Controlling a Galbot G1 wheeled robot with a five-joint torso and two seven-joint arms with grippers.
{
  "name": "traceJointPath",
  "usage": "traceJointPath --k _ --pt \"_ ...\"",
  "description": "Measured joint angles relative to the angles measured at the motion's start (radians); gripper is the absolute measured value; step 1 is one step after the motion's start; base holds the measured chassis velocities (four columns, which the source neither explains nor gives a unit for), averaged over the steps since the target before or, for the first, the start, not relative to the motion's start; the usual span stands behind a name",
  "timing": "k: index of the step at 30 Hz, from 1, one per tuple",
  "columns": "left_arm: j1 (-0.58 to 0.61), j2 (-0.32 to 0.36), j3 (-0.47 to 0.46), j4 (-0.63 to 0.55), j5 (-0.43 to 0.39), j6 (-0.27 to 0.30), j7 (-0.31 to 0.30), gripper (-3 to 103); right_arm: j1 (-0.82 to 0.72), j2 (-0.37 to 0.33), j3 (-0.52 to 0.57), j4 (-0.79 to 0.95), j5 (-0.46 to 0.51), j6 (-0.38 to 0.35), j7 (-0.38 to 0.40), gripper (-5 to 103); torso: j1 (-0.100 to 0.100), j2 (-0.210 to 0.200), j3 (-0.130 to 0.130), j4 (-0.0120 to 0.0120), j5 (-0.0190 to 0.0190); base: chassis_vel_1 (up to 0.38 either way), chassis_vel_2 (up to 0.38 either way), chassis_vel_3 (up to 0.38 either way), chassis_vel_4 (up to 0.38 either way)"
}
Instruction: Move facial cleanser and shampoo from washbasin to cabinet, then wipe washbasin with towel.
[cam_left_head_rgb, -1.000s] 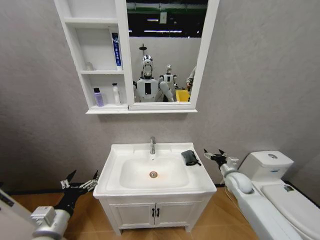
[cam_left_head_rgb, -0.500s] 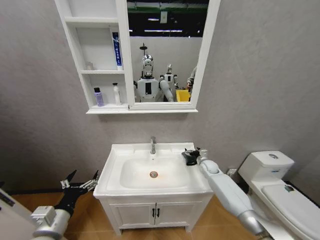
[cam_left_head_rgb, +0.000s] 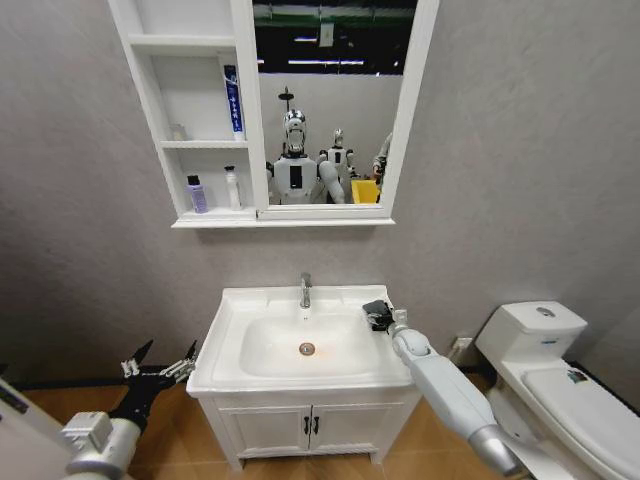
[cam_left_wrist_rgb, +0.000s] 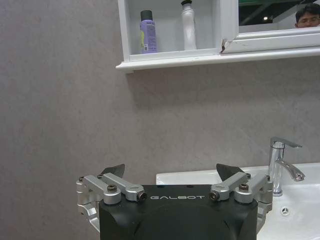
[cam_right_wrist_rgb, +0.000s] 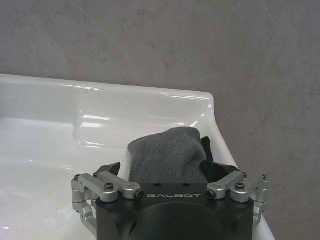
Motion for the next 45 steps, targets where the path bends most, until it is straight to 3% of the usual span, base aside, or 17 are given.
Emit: traceJointPath --k 7,12,13,19,20,22,23,25,27,29,32,34,36,40,43,45 --pt "0.0 0.0 0.0 0.0 0.0 0.0 0.0 100 0.004 0.001 -0.005 -0.031 0.008 0.006 -0.019 102 0.0 0.0 0.0 0.0 0.0 0.0 0.0 0.0 0.0" --pt "0.0 0.0 0.0 0.0 0.0 0.0 0.0 100 0.009 -0.006 -0.007 -0.037 0.02 -0.012 -0.03 83 0.0 0.0 0.0 -0.0001 -0.0001 0.0 0.0 0.0 0.0" --pt "0.0 0.0 0.0 0.0 0.0 0.0 0.0 100 0.009 -0.006 -0.007 -0.037 0.02 -0.012 -0.03 83 0.0 0.0 0.0 -0.0001 -0.0001 0.0 0.0 0.0 0.0" --pt "0.0 0.0 0.0 0.0 0.0 0.0 0.0 100 0.015 0.002 -0.009 -0.035 0.027 -0.022 -0.028 56 0.0 0.0 0.0 -0.0002 -0.0001 0.0 0.0 0.0 0.0" --pt "0.0 0.0 0.0 0.0 0.0 0.0 0.0 100 0.015 0.002 -0.009 -0.035 0.027 -0.022 -0.028 56 0.0 0.0 0.0 -0.0002 -0.0001 0.0 0.0 0.0 0.0" --pt "0.0 0.0 0.0 0.0 0.0 0.0 0.0 100 0.015 0.003 -0.009 -0.028 0.03 -0.024 -0.024 44 0.0 0.0 0.0 0.0 -0.0001 0.0 0.0 0.0 0.0" --pt "0.0 0.0 0.0 0.0 0.0 0.0 0.0 100 0.015 0.003 -0.009 -0.028 0.03 -0.024 -0.024 44 0.0 0.0 0.0 0.0 -0.0001 0.0 0.0 0.0 0.0" --pt "0.0 0.0 0.0 0.0 0.0 0.0 0.0 100 0.013 0.001 -0.009 -0.02 0.034 -0.026 -0.021 33 0.0 0.0 0.0 0.0 0.0 0.0 0.0 0.0 0.0" --pt "0.0 0.0 0.0 0.0 0.0 0.0 0.0 100 0.013 0.0 -0.007 -0.018 0.034 -0.026 -0.021 33 0.0 0.0 0.0 0.0001 0.0 0.0 0.0 0.0 0.0" --pt "0.0 0.0 0.0 0.0 0.0 0.0 0.0 100 0.008 -0.008 0.001 -0.01 0.039 -0.028 -0.021 18 0.0 0.0 0.0 0.0001 0.0 0.0 0.0 0.0 0.0" --pt "0.0 0.0 0.0 0.0 0.0 0.0 0.0 100 0.001 -0.016 0.01 0.006 0.044 -0.03 -0.018 9 0.0 0.0 0.0 0.0 0.0001 0.0 0.0 0.0 0.0" --pt "0.0 0.0 0.0 0.0 0.0 0.0 0.0 100 -0.006 -0.022 0.016 0.027 0.048 -0.031 -0.012 9 0.0 0.0 0.0 -0.0001 0.0001 0.0 0.0 0.0 0.0" --pt "0.0 0.0 0.0 0.0 0.0 0.0 0.0 100 -0.048 -0.056 0.01 0.209 0.098 -0.049 0.009 7 0.0 0.0 0.0 -0.0006 -0.0003 0.0 0.0 0.0 0.0" --pt "0.0 0.0 0.0 0.0 0.0 0.0 0.0 100 -0.054 -0.055 -0.024 0.302 0.142 -0.065 0.035 7 0.0 0.0 0.0 -0.0002 -0.0005 0.0 0.0 0.0 0.0" --pt "0.0 0.0 0.0 0.0 0.0 0.0 0.0 100 -0.042 -0.001 -0.126 0.369 0.237 -0.097 0.103 7 0.0 0.0 0.0 0.0001 -0.0003 0.0 0.0 0.0 0.0" --pt "0.0 0.0 0.0 0.0 0.0 0.0 0.0 100 -0.037 0.036 -0.168 0.37 0.251 -0.105 0.125 7 0.0 0.0 0.0 0.0003 -0.0004 0.0 0.0 0.0 0.0"
